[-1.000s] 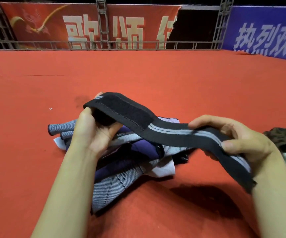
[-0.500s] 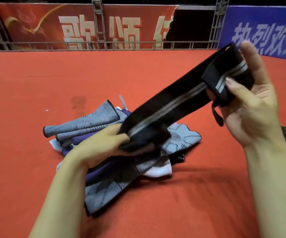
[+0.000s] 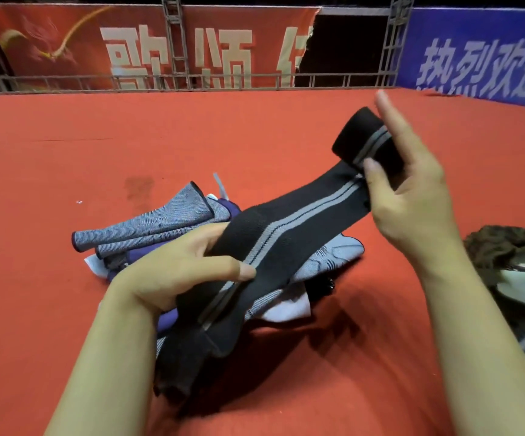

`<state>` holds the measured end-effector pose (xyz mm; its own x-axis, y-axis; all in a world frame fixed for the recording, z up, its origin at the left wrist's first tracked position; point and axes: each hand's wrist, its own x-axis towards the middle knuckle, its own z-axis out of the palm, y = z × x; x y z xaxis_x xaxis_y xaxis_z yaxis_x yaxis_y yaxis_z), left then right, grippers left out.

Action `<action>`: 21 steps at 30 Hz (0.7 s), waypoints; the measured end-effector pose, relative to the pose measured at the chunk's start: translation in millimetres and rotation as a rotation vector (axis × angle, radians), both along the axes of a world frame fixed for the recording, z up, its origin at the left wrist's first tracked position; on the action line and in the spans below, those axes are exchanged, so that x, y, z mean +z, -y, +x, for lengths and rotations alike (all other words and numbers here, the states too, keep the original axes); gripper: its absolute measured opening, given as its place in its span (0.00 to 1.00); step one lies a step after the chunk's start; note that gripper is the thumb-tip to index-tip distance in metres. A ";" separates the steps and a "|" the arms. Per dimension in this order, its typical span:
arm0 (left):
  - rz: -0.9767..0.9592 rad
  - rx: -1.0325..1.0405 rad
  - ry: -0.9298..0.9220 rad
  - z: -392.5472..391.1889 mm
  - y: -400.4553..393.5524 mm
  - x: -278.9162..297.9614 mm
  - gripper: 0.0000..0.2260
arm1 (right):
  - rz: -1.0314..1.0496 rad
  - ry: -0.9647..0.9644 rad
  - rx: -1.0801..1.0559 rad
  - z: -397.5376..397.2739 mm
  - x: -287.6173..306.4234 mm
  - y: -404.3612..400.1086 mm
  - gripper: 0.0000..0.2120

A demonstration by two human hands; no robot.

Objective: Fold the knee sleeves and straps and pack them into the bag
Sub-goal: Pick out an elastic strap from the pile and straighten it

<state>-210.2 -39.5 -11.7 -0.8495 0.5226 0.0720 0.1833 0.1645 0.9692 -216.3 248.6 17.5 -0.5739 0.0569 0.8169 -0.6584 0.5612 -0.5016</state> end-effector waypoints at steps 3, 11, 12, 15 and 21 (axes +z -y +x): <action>0.159 -0.069 0.015 1.5 -6.0 -1.4 0.16 | 0.149 0.030 -0.042 1.4 -7.1 9.8 0.35; 0.418 -0.105 -0.054 7.1 -19.1 11.5 0.25 | 0.439 0.144 0.036 -0.2 -9.6 17.1 0.40; 0.456 -0.096 -0.072 7.2 -20.2 12.8 0.24 | 0.463 0.183 0.063 0.0 -8.9 19.5 0.42; 0.555 -0.017 -0.074 5.4 -22.0 14.8 0.20 | 0.526 0.333 0.144 7.0 -5.2 29.7 0.35; 0.677 0.078 -0.048 1.9 -19.2 21.6 0.15 | 0.611 0.629 0.185 19.5 5.5 40.5 0.08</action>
